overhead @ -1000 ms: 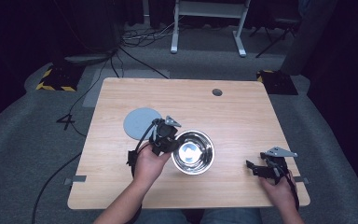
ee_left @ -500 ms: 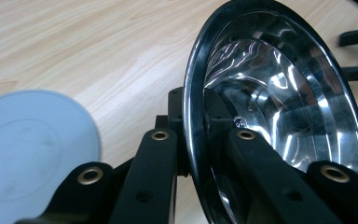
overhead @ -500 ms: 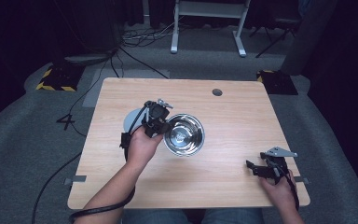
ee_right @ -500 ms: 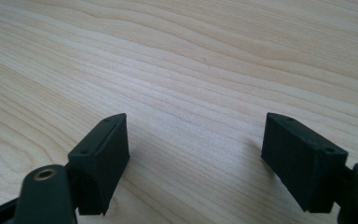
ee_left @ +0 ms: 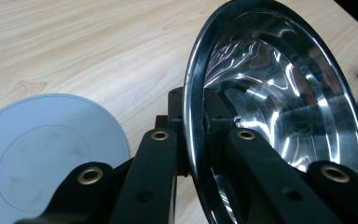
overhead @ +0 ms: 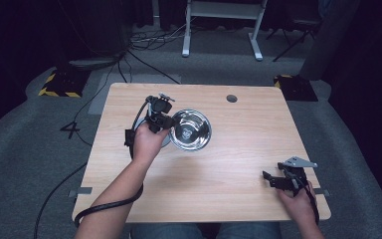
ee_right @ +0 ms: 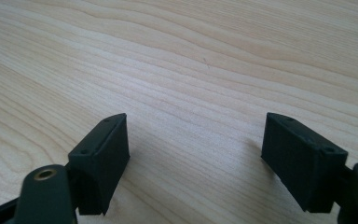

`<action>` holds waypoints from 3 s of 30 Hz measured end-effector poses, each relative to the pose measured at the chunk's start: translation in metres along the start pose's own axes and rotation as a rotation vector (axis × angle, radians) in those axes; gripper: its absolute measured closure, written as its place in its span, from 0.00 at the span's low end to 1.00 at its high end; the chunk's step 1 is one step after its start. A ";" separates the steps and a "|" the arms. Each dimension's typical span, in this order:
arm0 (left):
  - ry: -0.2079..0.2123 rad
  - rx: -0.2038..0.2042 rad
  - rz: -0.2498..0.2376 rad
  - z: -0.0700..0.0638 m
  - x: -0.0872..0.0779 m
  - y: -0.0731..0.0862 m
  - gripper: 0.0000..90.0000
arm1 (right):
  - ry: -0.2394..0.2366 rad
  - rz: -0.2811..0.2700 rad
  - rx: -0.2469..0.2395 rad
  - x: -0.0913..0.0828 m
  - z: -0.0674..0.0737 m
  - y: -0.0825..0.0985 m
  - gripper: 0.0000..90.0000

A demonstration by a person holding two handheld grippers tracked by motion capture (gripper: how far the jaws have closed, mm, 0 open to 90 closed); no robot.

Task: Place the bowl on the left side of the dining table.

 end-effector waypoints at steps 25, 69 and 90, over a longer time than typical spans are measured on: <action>-0.039 -0.193 -0.112 0.068 -0.017 -0.012 0.94 | 0.000 0.000 0.000 0.000 0.000 0.000 0.26; -0.021 -0.441 -0.066 0.139 0.029 0.030 0.94 | 0.001 0.000 0.000 0.000 0.000 0.000 0.26; -0.021 -0.467 0.000 0.147 0.055 0.051 0.94 | 0.001 0.000 -0.001 0.000 0.000 0.000 0.26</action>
Point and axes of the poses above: each handheld gripper's, and its own axes: x roughly forward along the jaws, y roughly out of its underside, z roughly to its left, the point moved 3 cm from there along x, roughly forward along the jaws, and after that the axes turned 11 degrees about z, right-handed, at the moved point
